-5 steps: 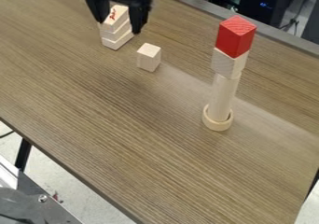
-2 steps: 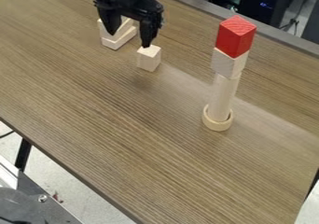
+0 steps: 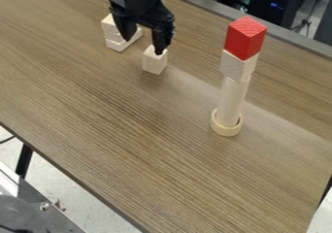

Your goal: Put the cube on top of the red cube

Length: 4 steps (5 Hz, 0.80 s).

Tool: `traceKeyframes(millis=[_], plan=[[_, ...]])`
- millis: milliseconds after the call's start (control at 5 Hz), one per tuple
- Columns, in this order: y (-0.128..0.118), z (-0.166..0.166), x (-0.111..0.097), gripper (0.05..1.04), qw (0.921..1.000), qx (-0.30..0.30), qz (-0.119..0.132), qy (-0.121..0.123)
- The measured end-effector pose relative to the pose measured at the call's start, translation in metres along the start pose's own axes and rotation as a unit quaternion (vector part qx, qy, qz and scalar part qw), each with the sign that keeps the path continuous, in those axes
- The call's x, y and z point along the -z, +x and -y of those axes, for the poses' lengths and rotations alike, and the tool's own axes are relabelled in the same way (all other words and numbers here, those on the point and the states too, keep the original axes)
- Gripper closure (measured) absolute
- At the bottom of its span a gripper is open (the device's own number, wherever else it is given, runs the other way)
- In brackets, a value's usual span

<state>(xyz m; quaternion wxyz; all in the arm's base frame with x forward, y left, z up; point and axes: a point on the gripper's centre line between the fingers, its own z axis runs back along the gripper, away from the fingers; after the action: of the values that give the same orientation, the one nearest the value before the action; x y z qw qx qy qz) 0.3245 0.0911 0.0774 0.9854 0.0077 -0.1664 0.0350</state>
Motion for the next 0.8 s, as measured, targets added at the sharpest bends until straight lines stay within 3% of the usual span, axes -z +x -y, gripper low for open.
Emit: traceKeyframes(millis=[400, 800], plan=[[0.007, -0.009, 0.006, 0.085, 0.9993, 0.002, 0.028, -0.026], [0.01, -0.011, 0.018, 0.085, 0.9989, -0.013, 0.029, -0.033]])
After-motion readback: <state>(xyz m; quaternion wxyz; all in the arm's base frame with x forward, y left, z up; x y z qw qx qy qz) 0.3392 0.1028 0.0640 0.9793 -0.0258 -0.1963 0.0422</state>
